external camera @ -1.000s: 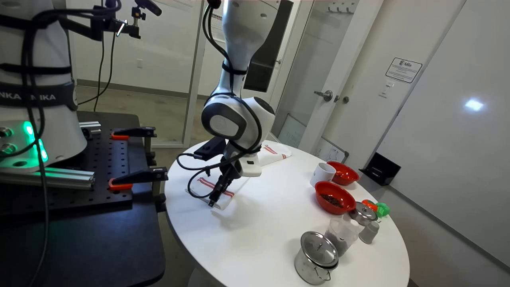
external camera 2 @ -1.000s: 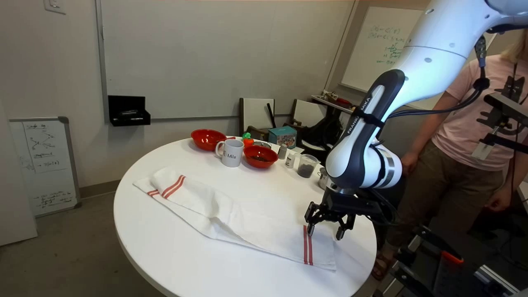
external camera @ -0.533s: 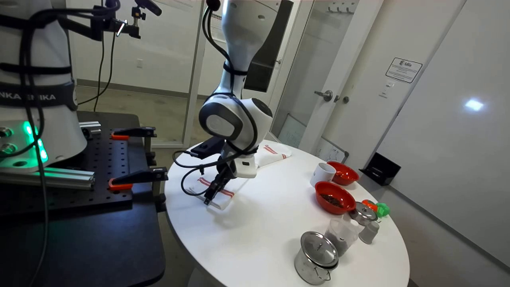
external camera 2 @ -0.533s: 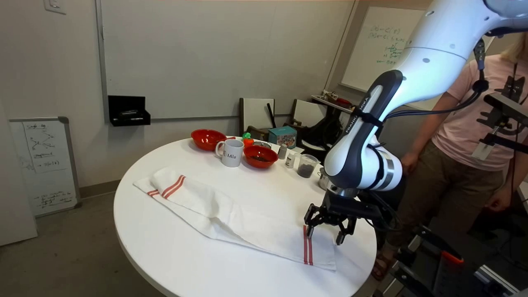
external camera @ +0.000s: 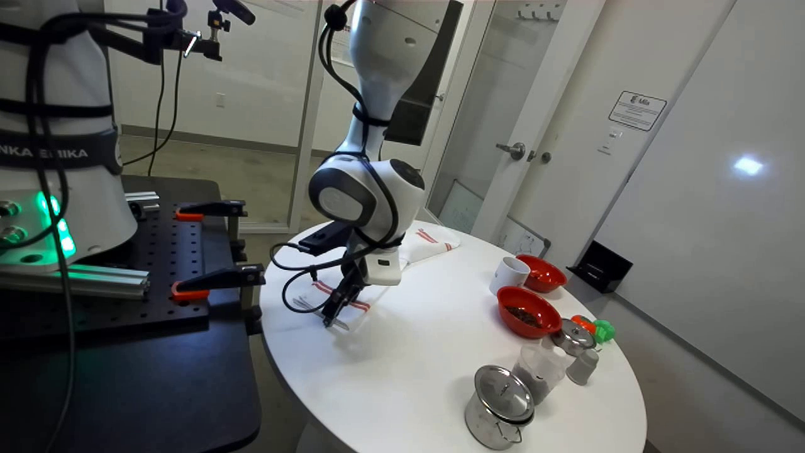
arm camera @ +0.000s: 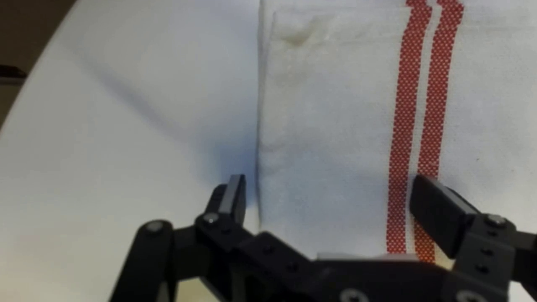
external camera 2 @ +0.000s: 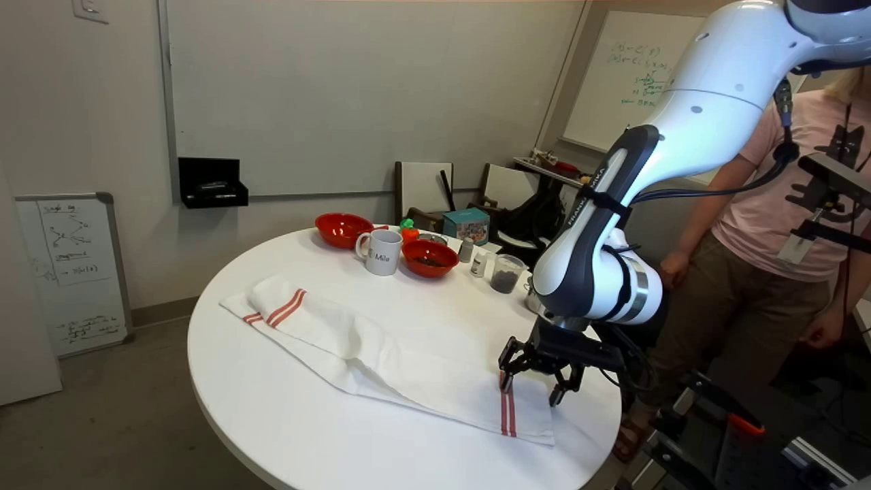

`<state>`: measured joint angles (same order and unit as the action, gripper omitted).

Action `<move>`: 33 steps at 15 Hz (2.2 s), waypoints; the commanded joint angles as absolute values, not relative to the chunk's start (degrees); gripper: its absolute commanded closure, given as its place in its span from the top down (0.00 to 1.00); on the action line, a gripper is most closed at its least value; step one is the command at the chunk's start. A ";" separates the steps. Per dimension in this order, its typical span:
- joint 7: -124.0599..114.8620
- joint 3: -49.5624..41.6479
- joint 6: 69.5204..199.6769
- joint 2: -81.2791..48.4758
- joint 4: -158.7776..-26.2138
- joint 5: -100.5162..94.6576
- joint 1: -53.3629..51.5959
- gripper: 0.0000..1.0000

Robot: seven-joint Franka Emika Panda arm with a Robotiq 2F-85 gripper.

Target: Fold up the white towel on the table.

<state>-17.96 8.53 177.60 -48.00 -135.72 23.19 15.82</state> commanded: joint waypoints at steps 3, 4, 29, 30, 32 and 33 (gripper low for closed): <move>-17.91 10.74 180.97 -49.55 -135.23 24.11 18.10 0.72; -17.95 10.91 181.11 -49.47 -135.32 24.10 18.38 0.69; -19.35 14.82 187.98 -49.96 -138.85 23.25 27.19 1.00; -19.58 14.66 187.77 -49.88 -138.96 23.23 27.15 1.00; -19.59 14.66 187.23 -49.62 -138.81 22.95 27.00 0.73; -19.75 14.36 186.97 -49.39 -138.63 23.00 26.34 0.66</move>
<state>-18.51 14.34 185.85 -49.50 -138.13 23.17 26.93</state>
